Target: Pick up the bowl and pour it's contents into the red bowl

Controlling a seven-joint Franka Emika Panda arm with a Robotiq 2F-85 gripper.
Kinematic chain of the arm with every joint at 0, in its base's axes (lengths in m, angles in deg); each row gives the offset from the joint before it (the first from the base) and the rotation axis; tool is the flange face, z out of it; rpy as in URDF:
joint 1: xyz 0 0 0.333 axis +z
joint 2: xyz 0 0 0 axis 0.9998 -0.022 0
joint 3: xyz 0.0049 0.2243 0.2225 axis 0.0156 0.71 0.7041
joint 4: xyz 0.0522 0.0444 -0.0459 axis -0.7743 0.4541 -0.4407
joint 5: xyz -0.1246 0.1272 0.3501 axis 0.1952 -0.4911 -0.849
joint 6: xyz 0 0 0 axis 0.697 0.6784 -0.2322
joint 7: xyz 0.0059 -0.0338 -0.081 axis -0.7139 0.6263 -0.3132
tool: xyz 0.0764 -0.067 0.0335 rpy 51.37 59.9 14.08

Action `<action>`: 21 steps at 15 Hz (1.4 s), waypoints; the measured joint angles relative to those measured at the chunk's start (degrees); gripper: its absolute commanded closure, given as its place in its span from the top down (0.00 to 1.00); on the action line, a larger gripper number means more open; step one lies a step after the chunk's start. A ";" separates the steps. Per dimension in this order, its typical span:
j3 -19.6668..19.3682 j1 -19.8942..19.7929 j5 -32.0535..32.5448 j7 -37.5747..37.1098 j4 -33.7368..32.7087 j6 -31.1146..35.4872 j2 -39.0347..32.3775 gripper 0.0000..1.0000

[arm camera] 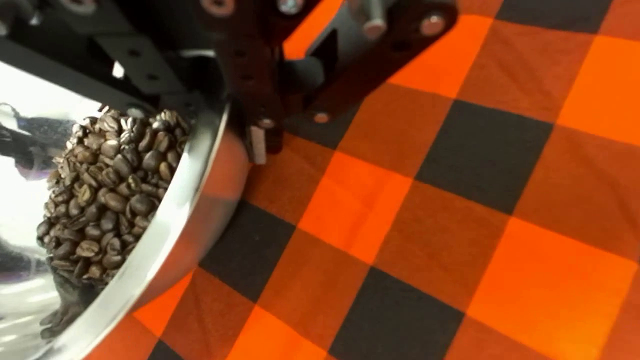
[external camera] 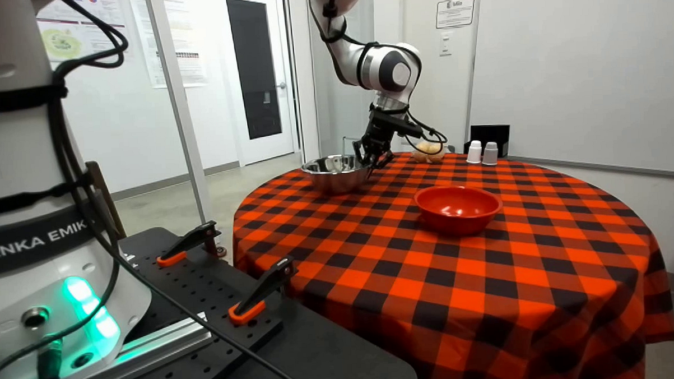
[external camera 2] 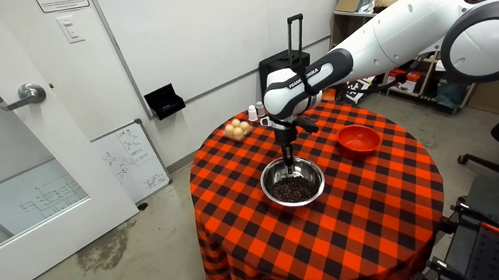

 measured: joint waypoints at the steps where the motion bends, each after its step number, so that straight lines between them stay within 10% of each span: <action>1: 0.17 -0.59 -0.84 -0.74 0.30 0.31 0.26 0.02; 21: -0.02 -8.84 -16.80 -0.52 40.24 15.95 36.46 0.02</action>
